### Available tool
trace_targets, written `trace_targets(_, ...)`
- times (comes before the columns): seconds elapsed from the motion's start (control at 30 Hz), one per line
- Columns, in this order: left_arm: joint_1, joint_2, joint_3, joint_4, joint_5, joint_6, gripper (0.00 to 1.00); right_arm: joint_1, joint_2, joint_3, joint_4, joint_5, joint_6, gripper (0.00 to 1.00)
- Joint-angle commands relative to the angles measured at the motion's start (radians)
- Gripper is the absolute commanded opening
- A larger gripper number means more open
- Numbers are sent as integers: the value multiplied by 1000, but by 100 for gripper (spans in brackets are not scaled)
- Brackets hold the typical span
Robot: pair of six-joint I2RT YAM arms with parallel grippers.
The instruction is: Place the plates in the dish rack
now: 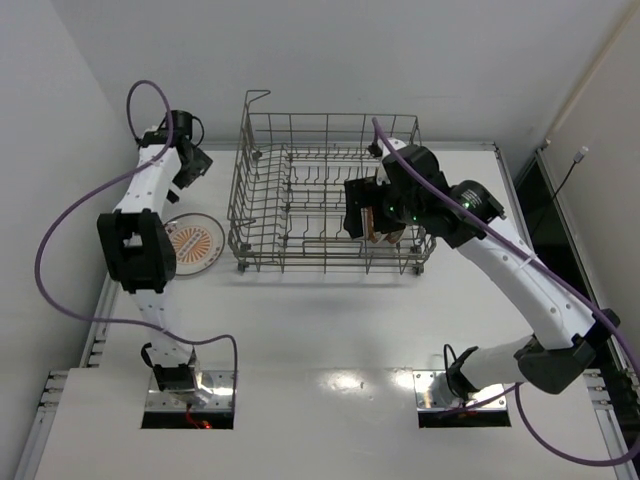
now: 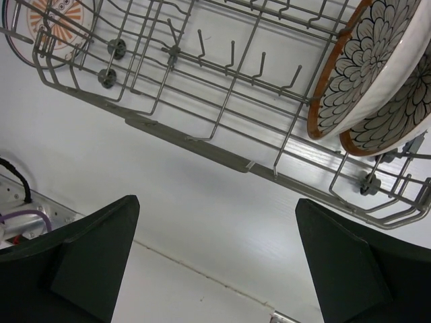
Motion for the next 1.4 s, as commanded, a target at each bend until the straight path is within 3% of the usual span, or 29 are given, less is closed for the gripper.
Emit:
trace_targets(0.0,12,146,139,-88,41,-62,100,-10,-2,-10,32,1,-15,100)
trace_targets(0.2,12,305,198,-145,51,-111,100,-19,9,-20,-1,21,-6,100)
trace_targets(0.57,57,447,198,-211,121,-93,100,-38,50,-30,-1,-10,-6,100)
trace_targets(0.67,67,448,163,-202,158,-82,88,-38,50,-30,-23,-10,-6,100)
trace_targets(0.77,76,448,102,-151,218,-42,69,-38,50,-40,-23,-1,-6,100)
trace_targets(0.87,76,448,89,-142,265,-10,48,-47,41,-65,-23,9,-6,100)
trace_targets(0.9,76,448,89,-142,285,-1,33,-47,31,-65,-23,9,3,100)
trace_targets(1.03,76,438,89,-142,296,20,0,-47,20,-83,-23,9,3,100)
trace_targets(1.37,76,349,158,-133,376,22,0,-56,11,-94,-23,9,3,100)
